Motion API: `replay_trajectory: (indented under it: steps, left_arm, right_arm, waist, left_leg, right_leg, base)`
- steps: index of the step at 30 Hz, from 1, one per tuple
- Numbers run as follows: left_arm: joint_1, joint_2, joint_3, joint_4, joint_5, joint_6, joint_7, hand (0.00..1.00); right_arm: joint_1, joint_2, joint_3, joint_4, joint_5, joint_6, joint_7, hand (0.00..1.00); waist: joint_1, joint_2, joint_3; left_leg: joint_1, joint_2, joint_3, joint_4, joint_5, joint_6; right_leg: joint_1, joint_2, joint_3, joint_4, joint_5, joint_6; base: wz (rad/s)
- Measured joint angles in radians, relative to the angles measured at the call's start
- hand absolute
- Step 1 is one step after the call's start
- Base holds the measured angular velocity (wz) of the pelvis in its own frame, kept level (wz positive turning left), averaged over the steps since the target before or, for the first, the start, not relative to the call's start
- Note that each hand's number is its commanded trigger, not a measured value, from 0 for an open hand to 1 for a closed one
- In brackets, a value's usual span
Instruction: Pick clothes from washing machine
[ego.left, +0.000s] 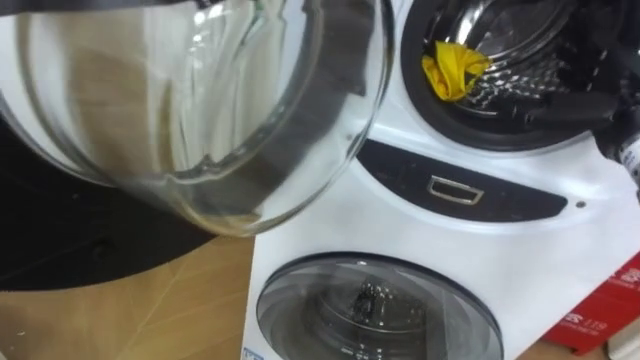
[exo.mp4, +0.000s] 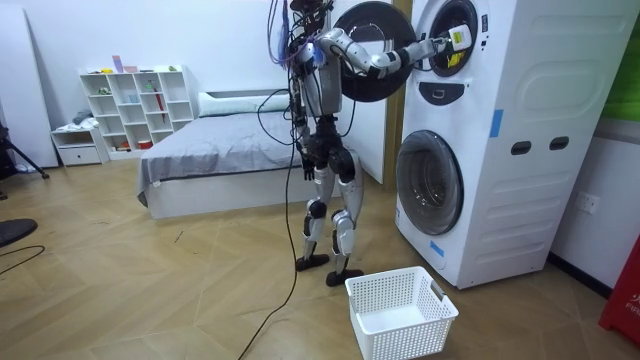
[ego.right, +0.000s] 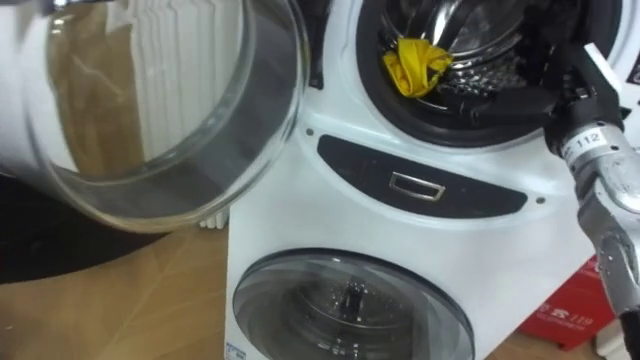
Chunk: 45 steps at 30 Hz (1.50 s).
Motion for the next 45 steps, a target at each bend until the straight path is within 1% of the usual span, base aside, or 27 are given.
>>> replay_trajectory:
  steps: [3,9,11,14,17,21,23,25,27,31,33,35,37,40,43,45]
  left_arm:
    - [0.008,0.006,0.017,0.000,0.000,0.011,-0.001,0.00]
    - [0.014,0.009,0.021,0.000,0.000,0.013,-0.001,0.00]
    - [0.010,0.009,0.021,-0.001,0.000,0.013,0.000,0.00]
    - [0.001,0.008,0.023,0.002,0.000,0.014,0.000,0.00]
    - [-0.007,0.009,0.022,0.009,-0.003,0.013,0.000,0.00]
    - [-0.022,0.009,0.019,0.009,-0.003,0.010,0.000,0.00]
    - [-0.023,0.009,0.020,0.009,-0.002,0.011,0.000,0.00]
    - [-0.028,0.009,0.020,0.009,-0.002,0.013,0.000,0.00]
    - [-0.029,0.009,0.019,0.009,-0.003,0.021,0.000,0.00]
    - [-0.022,0.010,-0.001,0.008,-0.009,0.035,0.000,0.00]
    - [-0.018,0.010,-0.010,0.007,-0.009,0.036,0.000,0.00]
    - [-0.020,0.010,-0.014,0.004,-0.009,0.042,0.000,0.00]
    - [-0.036,0.010,-0.015,-0.001,-0.009,0.048,-0.002,0.00]
    - [-0.041,0.010,-0.020,-0.015,-0.010,0.049,-0.002,0.00]
    - [-0.047,0.009,-0.029,-0.031,-0.011,0.049,-0.002,0.00]
    - [-0.044,0.009,-0.031,-0.032,-0.011,0.049,-0.002,0.00]
  right_arm:
    - [0.000,-0.009,0.000,0.000,-0.051,-0.002,0.032,0.00]
    - [0.000,-0.015,0.004,0.000,-0.148,-0.001,0.063,0.00]
    - [-0.007,-0.015,0.006,0.000,-0.157,0.001,0.069,0.00]
    - [-0.022,-0.015,0.016,0.000,-0.201,0.015,0.086,0.00]
    - [-0.042,-0.017,0.047,0.007,-0.256,0.023,0.085,0.00]
    - [-0.067,-0.024,0.091,0.026,-0.304,0.026,0.070,0.00]
    - [-0.079,-0.024,0.109,0.029,-0.329,0.035,0.069,0.00]
    - [-0.093,-0.023,0.129,0.028,-0.356,0.059,0.056,0.00]
    - [-0.103,-0.023,0.141,0.026,-0.361,0.079,0.052,0.00]
    - [-0.103,-0.023,0.153,0.008,-0.384,0.102,0.038,0.00]
    - [-0.103,-0.023,0.160,-0.010,-0.400,0.110,0.032,0.00]
    - [-0.103,-0.020,0.162,-0.044,-0.429,0.120,0.032,0.00]
    - [-0.104,-0.020,0.163,-0.125,-0.444,0.125,0.032,0.00]
    - [-0.125,-0.020,0.182,-0.154,-0.441,0.124,0.033,0.00]
    - [-0.149,-0.017,0.198,-0.155,-0.437,0.122,0.032,0.00]
    - [-0.149,-0.017,0.198,-0.152,-0.441,0.120,0.032,0.00]
  waist:
    - [0.000,0.004,0.0026]
    - [0.002,0.003,0.0023]
    - [0.005,0.003,0.0020]
    - [0.004,0.002,0.0020]
    - [0.010,0.001,0.0020]
    - [0.010,0.000,0.0045]
    - [0.010,0.000,0.0044]
    - [0.020,-0.001,0.0044]
    - [0.021,-0.001,0.0039]
    - [0.027,-0.003,0.0032]
    - [0.029,-0.003,0.0057]
    - [0.034,-0.003,0.0057]
    - [0.057,-0.005,0.0046]
    - [0.080,-0.004,0.0054]
    - [0.104,-0.006,0.0070]
    - [0.107,-0.006,0.0087]
  left_leg:
    - [-0.001,0.000,-0.004,0.001,0.000,-0.001]
    - [-0.002,0.000,-0.006,0.002,0.000,-0.001]
    - [-0.002,0.000,-0.005,0.001,0.001,-0.001]
    - [-0.001,0.000,0.002,0.000,0.001,-0.001]
    - [0.002,0.000,0.011,-0.002,0.001,-0.001]
    - [0.001,0.000,0.013,-0.001,0.001,-0.002]
    - [0.001,0.001,0.016,-0.001,0.002,-0.003]
    - [0.000,0.001,0.021,-0.001,0.002,-0.004]
    - [0.000,0.001,0.022,-0.001,0.003,-0.006]
    - [-0.002,0.002,0.023,-0.001,0.005,-0.009]
    - [-0.003,0.003,0.026,-0.001,0.006,-0.010]
    - [-0.010,0.003,0.030,-0.001,0.007,-0.012]
    - [-0.024,0.005,0.036,-0.003,0.009,-0.015]
    - [-0.022,0.010,0.036,-0.008,0.010,-0.017]
    - [-0.019,0.018,0.022,-0.008,0.009,-0.020]
    - [-0.020,0.020,0.013,-0.006,0.009,-0.020]
  right_leg:
    - [0.001,-0.001,-0.005,0.001,0.000,0.000]
    - [0.000,-0.001,-0.007,0.002,0.000,0.000]
    - [-0.001,-0.001,-0.006,0.003,0.000,0.000]
    - [-0.004,0.001,0.000,0.003,0.000,-0.001]
    - [-0.003,0.003,0.008,0.002,0.002,-0.003]
    - [-0.004,0.000,0.010,0.002,0.003,-0.006]
    - [-0.005,0.000,0.014,0.002,0.005,-0.008]
    - [-0.009,0.001,0.018,0.003,0.007,-0.011]
    - [-0.010,0.001,0.018,0.004,0.007,-0.012]
    - [-0.014,0.001,0.018,0.009,0.008,-0.013]
    - [-0.020,0.002,0.020,0.015,0.008,-0.013]
    - [-0.031,0.008,0.030,0.019,0.008,-0.014]
    - [-0.048,0.012,0.038,0.022,0.010,-0.019]
    - [-0.046,0.015,0.033,0.018,0.009,-0.020]
    - [-0.040,0.015,0.016,0.015,0.009,-0.020]
    - [-0.037,0.015,0.002,0.014,0.009,-0.020]
  base:
    - [0.04]
    - [0.00]
    - [-0.02]
    - [-0.07]
    - [-0.09]
    - [-0.01]
    - [-0.06]
    - [-0.07]
    - [-0.02]
    - [0.00]
    - [-0.06]
    - [-0.10]
    - [-0.11]
    - [0.04]
    - [0.14]
    - [0.21]
